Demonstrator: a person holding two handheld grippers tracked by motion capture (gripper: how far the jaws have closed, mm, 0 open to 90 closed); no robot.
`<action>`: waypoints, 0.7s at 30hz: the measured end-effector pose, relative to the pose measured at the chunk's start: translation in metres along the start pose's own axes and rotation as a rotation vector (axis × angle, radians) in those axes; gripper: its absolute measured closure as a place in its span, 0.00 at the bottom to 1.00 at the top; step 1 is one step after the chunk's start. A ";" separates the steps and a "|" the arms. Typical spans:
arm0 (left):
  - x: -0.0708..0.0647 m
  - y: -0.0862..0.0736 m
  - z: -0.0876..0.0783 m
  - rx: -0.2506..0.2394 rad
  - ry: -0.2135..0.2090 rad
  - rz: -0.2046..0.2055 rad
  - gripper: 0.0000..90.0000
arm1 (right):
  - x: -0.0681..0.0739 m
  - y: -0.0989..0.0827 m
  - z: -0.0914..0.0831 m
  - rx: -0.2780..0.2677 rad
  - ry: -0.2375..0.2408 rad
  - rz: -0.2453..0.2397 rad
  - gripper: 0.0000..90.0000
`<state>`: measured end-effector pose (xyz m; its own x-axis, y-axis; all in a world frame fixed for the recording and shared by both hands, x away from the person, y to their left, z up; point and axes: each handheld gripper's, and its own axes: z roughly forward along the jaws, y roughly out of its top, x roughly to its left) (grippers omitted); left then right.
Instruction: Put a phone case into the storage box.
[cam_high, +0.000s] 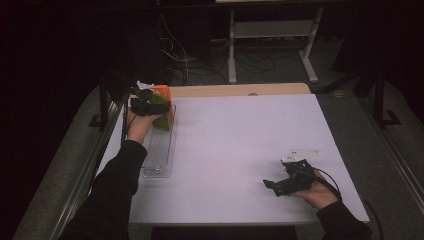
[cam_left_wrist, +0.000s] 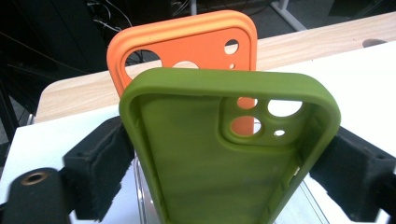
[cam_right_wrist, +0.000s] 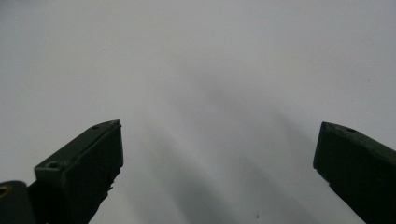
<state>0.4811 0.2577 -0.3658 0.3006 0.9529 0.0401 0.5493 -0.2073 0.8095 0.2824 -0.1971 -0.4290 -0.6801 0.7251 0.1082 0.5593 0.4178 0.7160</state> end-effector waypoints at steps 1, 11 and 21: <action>0.000 0.000 0.000 -0.001 -0.002 0.001 0.11 | 0.000 0.000 0.000 0.000 0.000 0.000 0.01; 0.003 0.001 -0.002 -0.006 -0.015 -0.014 0.06 | -0.001 0.000 0.000 -0.001 -0.001 -0.007 0.01; 0.002 0.003 -0.014 -0.001 -0.097 0.004 0.06 | -0.001 0.000 0.000 0.000 0.000 -0.014 0.01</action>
<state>0.4726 0.2624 -0.3550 0.3768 0.9262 -0.0134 0.5473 -0.2109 0.8099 0.2829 -0.1974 -0.4295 -0.6879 0.7191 0.0984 0.5500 0.4280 0.7172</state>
